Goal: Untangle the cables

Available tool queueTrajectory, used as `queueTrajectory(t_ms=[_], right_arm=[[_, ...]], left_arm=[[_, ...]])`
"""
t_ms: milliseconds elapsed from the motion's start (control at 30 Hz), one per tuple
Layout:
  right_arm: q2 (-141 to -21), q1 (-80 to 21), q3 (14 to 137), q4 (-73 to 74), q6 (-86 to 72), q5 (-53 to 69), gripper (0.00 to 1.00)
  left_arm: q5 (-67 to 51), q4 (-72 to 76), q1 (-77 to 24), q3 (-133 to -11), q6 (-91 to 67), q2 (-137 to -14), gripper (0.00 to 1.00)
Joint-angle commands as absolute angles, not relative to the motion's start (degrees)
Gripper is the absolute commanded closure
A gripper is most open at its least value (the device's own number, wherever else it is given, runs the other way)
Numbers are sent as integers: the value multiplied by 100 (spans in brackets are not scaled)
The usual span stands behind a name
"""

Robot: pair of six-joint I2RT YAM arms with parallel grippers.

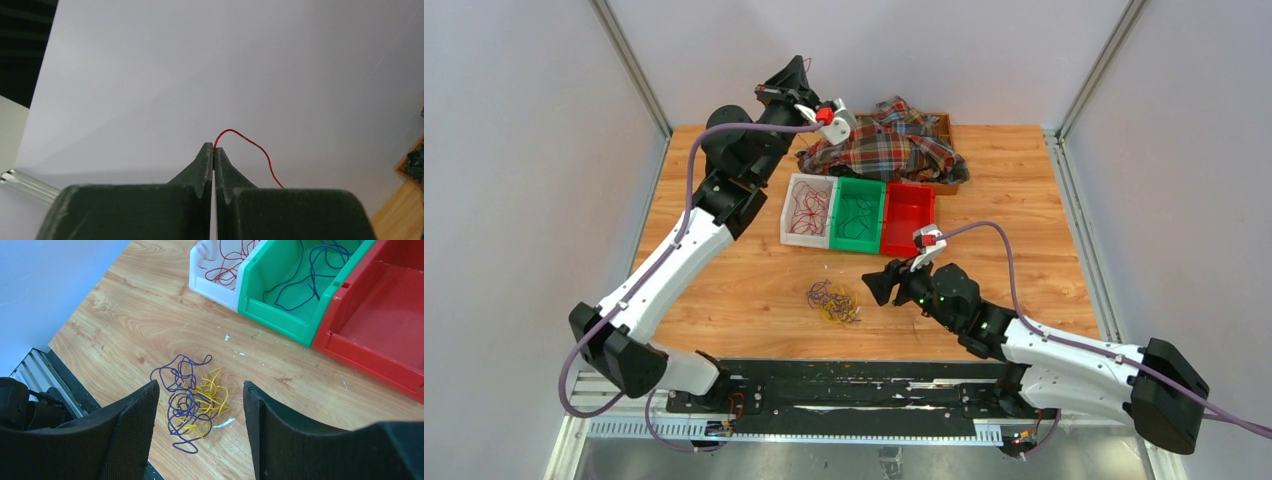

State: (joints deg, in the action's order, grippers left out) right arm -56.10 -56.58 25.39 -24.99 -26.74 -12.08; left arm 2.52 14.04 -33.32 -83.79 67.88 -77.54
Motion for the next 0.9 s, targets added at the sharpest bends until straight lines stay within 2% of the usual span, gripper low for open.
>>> queueTrajectory(t_ms=[0,300,600,867], right_arm=[[-5407,-5669,2374,-2526,-2715,-1396,38],[-5083,-5660,2148,-2368,-2759,-1563,39],[-5099,-5645,2129,-2333,-2782,-1569,40],[-5116,-5643,2118,-2330,-2831,-1544,41]], left_arm=[[331,1896,-2973,-8390,7015,-8075,100],[226,1926,-2804,-8372,7040,-8402,99],[545,2056,-2782,-9012,6896,-8729,99],[351,2056,-2728,-8365,7337,-8482,99]])
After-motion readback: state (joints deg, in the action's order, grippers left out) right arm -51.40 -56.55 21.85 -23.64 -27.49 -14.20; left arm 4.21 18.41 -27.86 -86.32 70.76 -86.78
